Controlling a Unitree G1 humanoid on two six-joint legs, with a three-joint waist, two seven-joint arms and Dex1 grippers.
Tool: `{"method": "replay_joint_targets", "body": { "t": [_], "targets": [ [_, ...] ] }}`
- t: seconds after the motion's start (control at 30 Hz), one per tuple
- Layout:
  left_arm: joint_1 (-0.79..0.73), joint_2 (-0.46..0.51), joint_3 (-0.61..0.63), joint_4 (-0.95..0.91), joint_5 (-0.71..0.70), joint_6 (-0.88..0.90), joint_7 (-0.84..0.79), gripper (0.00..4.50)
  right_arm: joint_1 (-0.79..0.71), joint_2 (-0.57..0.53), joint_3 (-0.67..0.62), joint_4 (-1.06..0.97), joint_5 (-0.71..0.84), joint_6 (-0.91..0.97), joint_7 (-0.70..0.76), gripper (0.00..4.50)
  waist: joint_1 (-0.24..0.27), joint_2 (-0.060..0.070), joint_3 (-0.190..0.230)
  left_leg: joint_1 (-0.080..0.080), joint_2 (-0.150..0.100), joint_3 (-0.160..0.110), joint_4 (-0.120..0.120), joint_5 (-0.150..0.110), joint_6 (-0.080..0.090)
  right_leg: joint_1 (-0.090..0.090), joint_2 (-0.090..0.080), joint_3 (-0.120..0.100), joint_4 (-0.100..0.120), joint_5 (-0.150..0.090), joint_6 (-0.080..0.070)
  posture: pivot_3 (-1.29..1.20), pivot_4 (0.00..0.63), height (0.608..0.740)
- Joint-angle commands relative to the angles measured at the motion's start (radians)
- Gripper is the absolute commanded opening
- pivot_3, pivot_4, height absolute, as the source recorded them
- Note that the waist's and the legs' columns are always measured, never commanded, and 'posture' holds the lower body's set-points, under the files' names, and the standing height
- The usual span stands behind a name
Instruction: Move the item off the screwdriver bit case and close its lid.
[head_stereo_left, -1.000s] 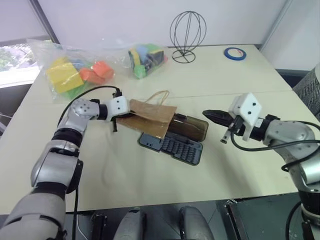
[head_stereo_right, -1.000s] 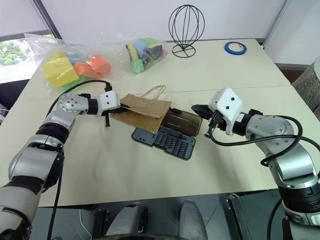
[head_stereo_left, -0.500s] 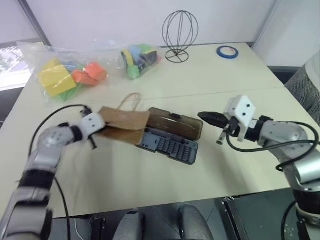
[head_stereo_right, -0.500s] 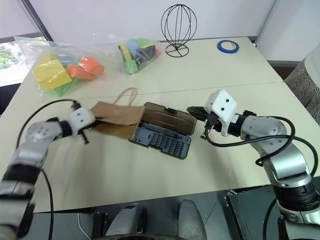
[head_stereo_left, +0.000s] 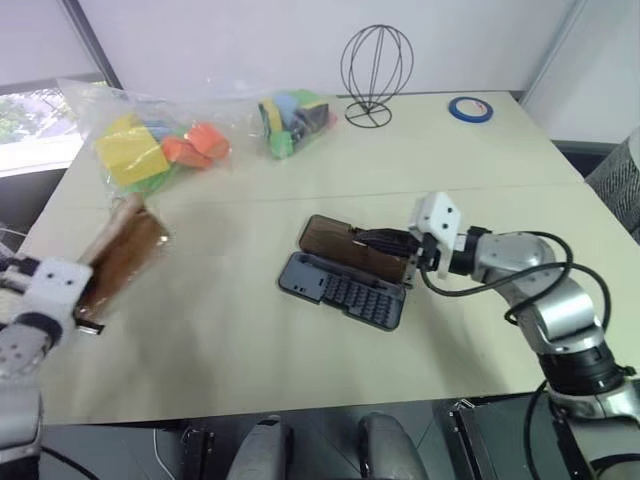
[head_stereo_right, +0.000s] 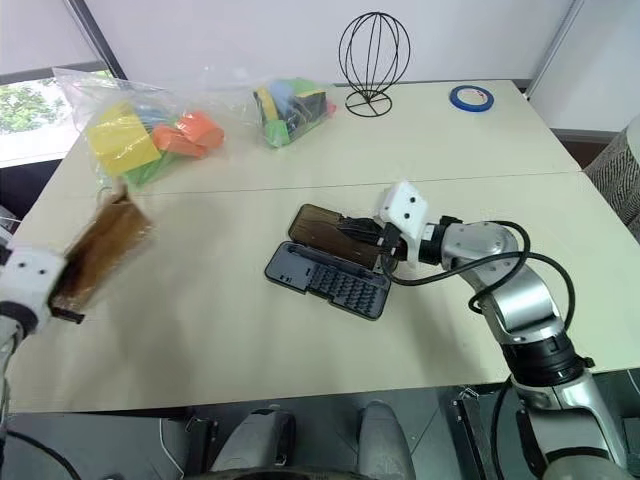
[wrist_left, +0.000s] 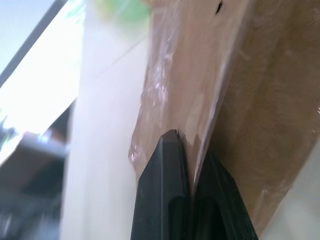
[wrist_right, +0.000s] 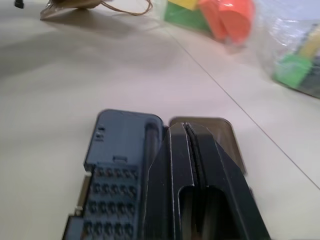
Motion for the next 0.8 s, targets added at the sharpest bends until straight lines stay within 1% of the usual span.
{"method": "replay_joint_targets", "body": {
  "t": [0.03, 0.23, 0.4, 0.67, 0.73, 0.77, 0.8],
  "targets": [
    [0.008, -0.003, 0.058, -0.009, 0.004, 0.023, 0.061, 0.04, -0.033, 0.010, -0.003, -0.003, -0.007, -0.028, 0.012, 0.00, 0.001, 0.000, 0.000, 0.000, 0.000, 0.000, 0.000, 0.000, 0.000, 0.000, 0.000, 0.000, 0.000, 0.000, 0.000, 0.00, 0.150, 0.740],
    [0.005, 0.034, 0.015, 0.049, 0.042, 0.048, 0.105, 0.04, -0.032, 0.019, -0.002, -0.016, -0.008, -0.017, 0.015, 0.00, -0.002, 0.000, 0.000, 0.000, 0.000, 0.000, 0.000, 0.000, 0.000, 0.000, 0.000, 0.000, 0.000, 0.000, 0.000, 0.00, 0.150, 0.740],
    [-0.091, 0.064, -0.044, 0.164, 0.037, 0.040, 0.115, 0.04, -0.016, 0.018, -0.011, -0.045, -0.008, 0.000, -0.002, 0.00, 0.001, 0.000, 0.000, 0.000, 0.000, 0.000, -0.001, 0.000, 0.000, -0.001, 0.000, 0.000, 0.000, 0.000, 0.000, 0.00, 0.150, 0.740],
    [-0.210, 0.075, -0.117, 0.295, -0.017, 0.025, 0.060, 0.04, 0.015, 0.003, -0.029, -0.100, -0.011, 0.031, -0.033, 0.00, -0.002, 0.000, 0.000, 0.000, 0.000, 0.000, -0.001, 0.000, 0.000, -0.001, -0.001, 0.000, 0.000, 0.000, 0.000, 0.00, 0.150, 0.740],
    [-0.232, 0.063, -0.107, 0.295, -0.042, 0.030, 0.063, 0.58, 0.021, -0.002, -0.035, -0.110, -0.012, 0.039, -0.039, 0.00, -0.002, 0.000, 0.000, 0.000, 0.000, 0.000, -0.001, 0.000, 0.000, -0.001, -0.001, 0.000, 0.000, 0.000, 0.000, 0.00, 0.150, 0.740],
    [-0.238, 0.061, -0.106, 0.296, -0.051, 0.030, 0.063, 0.92, 0.024, -0.004, -0.037, -0.115, -0.011, 0.042, -0.041, 0.00, -0.002, 0.000, 0.000, 0.000, 0.000, 0.000, -0.001, 0.000, 0.000, -0.001, -0.001, 0.000, 0.000, 0.000, 0.000, 0.00, 0.150, 0.740],
    [-0.241, 0.060, -0.105, 0.294, -0.060, 0.034, 0.062, 1.38, 0.027, -0.007, -0.040, -0.119, -0.009, 0.045, -0.042, 0.00, -0.002, 0.000, 0.000, 0.000, 0.000, 0.000, -0.001, 0.000, 0.000, -0.001, -0.001, 0.000, 0.000, 0.000, 0.000, 0.00, 0.150, 0.740]
  ]
}}
